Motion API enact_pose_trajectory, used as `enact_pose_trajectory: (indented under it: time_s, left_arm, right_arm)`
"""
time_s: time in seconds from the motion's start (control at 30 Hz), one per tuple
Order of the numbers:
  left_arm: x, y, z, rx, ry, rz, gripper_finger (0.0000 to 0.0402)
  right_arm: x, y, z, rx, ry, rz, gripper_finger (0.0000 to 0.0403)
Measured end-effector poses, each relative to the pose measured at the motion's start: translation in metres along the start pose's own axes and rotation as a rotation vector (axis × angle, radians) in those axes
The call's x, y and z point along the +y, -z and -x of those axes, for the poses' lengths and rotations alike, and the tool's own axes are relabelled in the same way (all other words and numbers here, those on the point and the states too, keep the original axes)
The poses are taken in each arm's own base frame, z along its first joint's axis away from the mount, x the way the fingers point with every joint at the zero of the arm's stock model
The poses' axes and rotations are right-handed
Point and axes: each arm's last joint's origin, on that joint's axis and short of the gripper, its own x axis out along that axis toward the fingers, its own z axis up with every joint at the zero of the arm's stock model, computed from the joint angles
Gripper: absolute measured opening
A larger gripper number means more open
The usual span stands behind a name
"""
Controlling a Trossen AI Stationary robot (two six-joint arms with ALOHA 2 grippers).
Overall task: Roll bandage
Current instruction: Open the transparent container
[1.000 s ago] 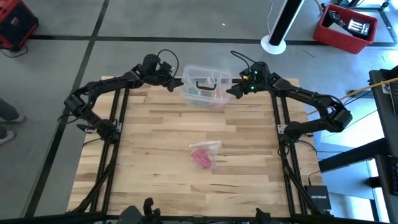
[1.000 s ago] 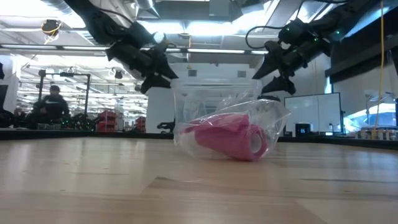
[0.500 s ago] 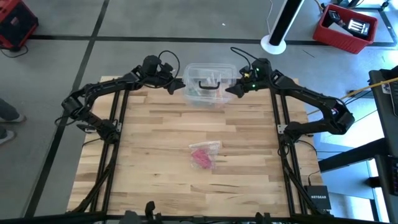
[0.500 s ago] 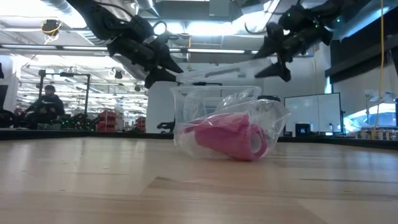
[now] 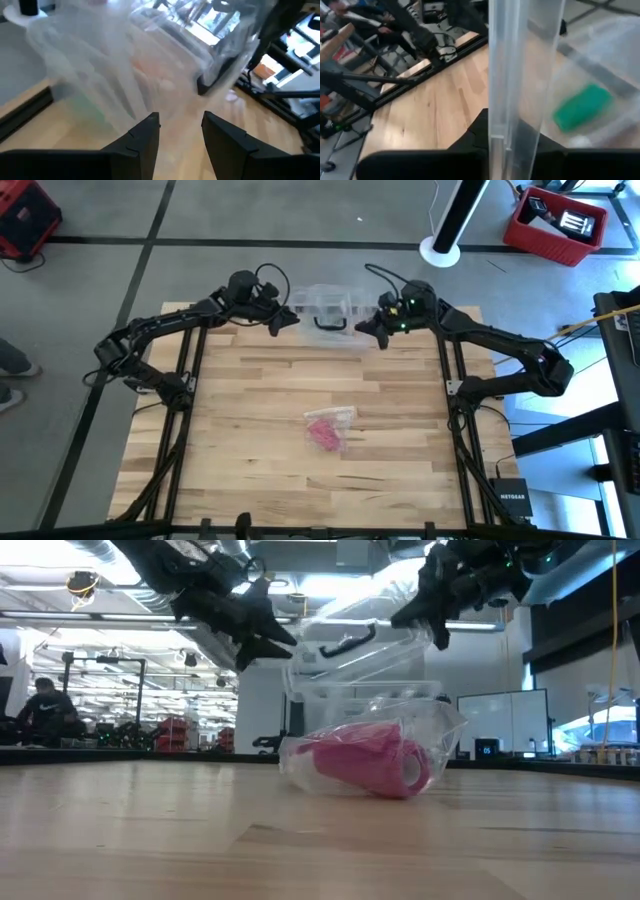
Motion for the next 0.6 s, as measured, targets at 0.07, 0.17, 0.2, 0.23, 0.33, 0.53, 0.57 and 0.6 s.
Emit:
enact_pose_trajectory:
  time_s: [0.07,0.17,0.2,0.23,0.33,0.53,0.57,0.6]
  left_arm:
    - [-0.009,-0.003,0.008,-0.018,0.005,-0.022,0.0141]
    - [-0.029,-0.013,0.031,-0.081,0.011,-0.07,0.0141]
    - [-0.036,-0.014,0.038,-0.096,-0.004,-0.083,0.0141]
    - [-0.041,-0.015,0.045,-0.1,-0.018,-0.096,0.0141]
    - [-0.057,-0.014,0.066,-0.126,-0.06,-0.138,0.0141]
    - [-0.082,-0.009,0.101,-0.157,-0.126,-0.185,0.0141]
    - [-0.086,-0.007,0.105,-0.156,-0.136,-0.187,0.0141]
    - [-0.089,-0.004,0.108,-0.15,-0.137,-0.189,0.0141]
  right_arm:
    - [0.009,-0.001,0.004,-0.014,0.0,0.042,0.0028]
    - [0.028,-0.009,0.013,-0.042,0.018,0.096,0.0042]
    - [0.035,-0.012,0.017,-0.048,0.023,0.113,0.0043]
    - [0.042,-0.014,0.02,-0.052,0.02,0.132,0.0039]
    - [0.066,-0.021,0.028,-0.08,-0.005,0.192,0.0028]
    - [0.112,-0.03,0.049,-0.092,-0.029,0.266,0.0028]
    - [0.119,-0.029,0.053,-0.076,-0.028,0.276,0.0028]
    - [0.126,-0.025,0.056,-0.046,-0.028,0.283,0.0028]
